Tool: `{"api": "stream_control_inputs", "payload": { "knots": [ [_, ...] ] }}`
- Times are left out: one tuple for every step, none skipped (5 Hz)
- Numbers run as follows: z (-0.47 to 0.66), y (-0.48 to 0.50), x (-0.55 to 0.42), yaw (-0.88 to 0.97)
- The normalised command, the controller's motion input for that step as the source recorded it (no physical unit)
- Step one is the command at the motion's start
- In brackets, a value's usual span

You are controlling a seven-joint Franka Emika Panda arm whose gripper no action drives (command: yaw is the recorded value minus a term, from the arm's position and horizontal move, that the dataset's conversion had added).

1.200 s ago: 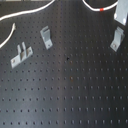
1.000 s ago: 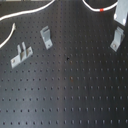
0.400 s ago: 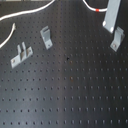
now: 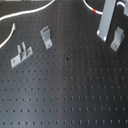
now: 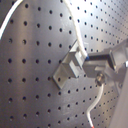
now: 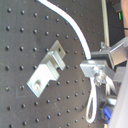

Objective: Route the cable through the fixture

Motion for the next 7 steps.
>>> {"api": "stream_control_inputs", "payload": {
  "knots": [
    [0.13,-0.062,-0.299,0.29],
    [0.05,0.006,-0.332,0.4],
    [0.0,-0.007,-0.009,0.0],
    [0.03,-0.118,-0.181,-0.44],
    [0.04,-0.135,-0.177,-0.71],
    [0.03,-0.133,-0.153,-0.4],
    [0.01,-0.104,-0.307,0.18]
  ]
}}
